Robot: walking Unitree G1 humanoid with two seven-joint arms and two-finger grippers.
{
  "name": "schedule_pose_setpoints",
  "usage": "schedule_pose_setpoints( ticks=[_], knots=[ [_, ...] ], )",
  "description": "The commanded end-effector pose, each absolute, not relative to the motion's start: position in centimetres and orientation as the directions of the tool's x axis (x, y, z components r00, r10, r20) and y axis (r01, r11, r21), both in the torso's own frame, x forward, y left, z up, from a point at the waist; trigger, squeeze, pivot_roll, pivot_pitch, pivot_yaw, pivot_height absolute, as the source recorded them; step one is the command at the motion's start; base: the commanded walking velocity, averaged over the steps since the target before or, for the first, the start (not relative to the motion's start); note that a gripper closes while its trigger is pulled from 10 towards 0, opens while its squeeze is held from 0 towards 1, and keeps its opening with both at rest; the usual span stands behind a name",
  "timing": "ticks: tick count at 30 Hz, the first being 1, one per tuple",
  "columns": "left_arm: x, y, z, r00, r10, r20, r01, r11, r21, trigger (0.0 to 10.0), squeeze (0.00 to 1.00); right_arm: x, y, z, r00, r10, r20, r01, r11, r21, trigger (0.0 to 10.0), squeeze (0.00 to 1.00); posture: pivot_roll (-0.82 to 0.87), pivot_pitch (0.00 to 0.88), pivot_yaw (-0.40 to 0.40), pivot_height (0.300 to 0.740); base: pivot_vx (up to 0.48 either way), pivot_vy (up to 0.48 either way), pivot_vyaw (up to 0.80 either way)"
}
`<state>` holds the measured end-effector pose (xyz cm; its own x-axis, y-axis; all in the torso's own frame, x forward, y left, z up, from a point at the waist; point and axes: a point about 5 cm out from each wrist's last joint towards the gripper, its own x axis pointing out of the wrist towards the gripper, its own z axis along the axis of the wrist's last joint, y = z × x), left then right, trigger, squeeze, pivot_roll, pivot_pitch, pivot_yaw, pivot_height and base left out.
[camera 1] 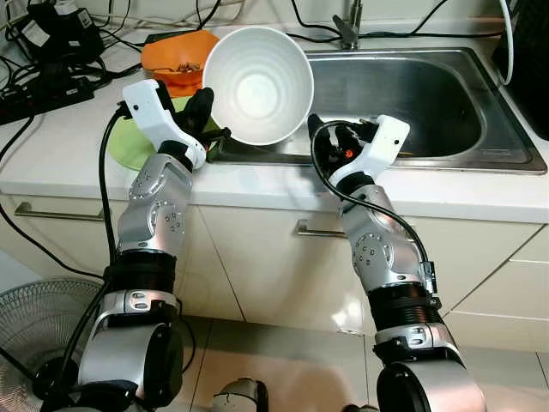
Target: Kitchen organization
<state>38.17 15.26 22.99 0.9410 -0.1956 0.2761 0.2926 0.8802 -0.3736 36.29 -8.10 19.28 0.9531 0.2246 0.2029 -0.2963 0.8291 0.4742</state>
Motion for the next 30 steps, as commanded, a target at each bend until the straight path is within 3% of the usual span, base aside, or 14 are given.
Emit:
schedule_pose_setpoints(
  ticks=[1,25,26,27,28,29,30],
  knots=[
    [37.9,15.2,23.8,0.925,-0.215,0.313,0.325,0.874,-0.36,10.0,0.0,36.2,-6.9,20.8,0.934,0.256,0.248,-0.349,0.799,0.489,10.0,0.0,0.16,0.037,0.113,0.74,0.0,0.0,0.0],
    [37.1,13.2,23.9,0.871,-0.367,0.326,0.466,0.827,-0.314,10.0,0.0,36.2,-6.9,20.8,0.935,0.261,0.241,-0.351,0.783,0.513,10.0,0.0,0.16,0.026,0.113,0.74,0.0,0.0,0.0],
    [37.1,13.1,24.0,0.869,-0.37,0.327,0.469,0.826,-0.312,10.0,0.0,36.2,-6.9,20.8,0.934,0.262,0.242,-0.352,0.782,0.514,8.5,0.0,0.16,0.024,0.113,0.74,0.0,0.0,0.0],
    [37.1,13.1,24.0,0.869,-0.372,0.328,0.471,0.825,-0.312,10.0,0.0,36.1,-6.9,20.8,0.934,0.262,0.243,-0.353,0.782,0.514,8.5,0.0,0.16,0.024,0.112,0.74,0.0,0.0,0.0],
    [37.1,13.1,24.0,0.868,-0.373,0.328,0.473,0.824,-0.312,10.0,0.0,36.1,-6.9,20.8,0.933,0.263,0.247,-0.356,0.781,0.514,1.3,0.0,0.16,0.023,0.112,0.74,0.0,0.0,0.0],
    [37.1,13.1,24.0,0.867,-0.376,0.329,0.475,0.823,-0.311,10.0,0.0,36.1,-6.9,20.8,0.932,0.264,0.249,-0.358,0.781,0.512,0.0,0.0,0.16,0.021,0.112,0.74,0.0,0.0,0.0],
    [37.0,13.1,24.0,0.866,-0.377,0.329,0.476,0.823,-0.31,10.0,0.0,36.1,-6.9,20.8,0.931,0.265,0.25,-0.359,0.781,0.511,0.0,0.0,0.16,0.02,0.111,0.74,0.0,0.0,0.0]
  ],
)
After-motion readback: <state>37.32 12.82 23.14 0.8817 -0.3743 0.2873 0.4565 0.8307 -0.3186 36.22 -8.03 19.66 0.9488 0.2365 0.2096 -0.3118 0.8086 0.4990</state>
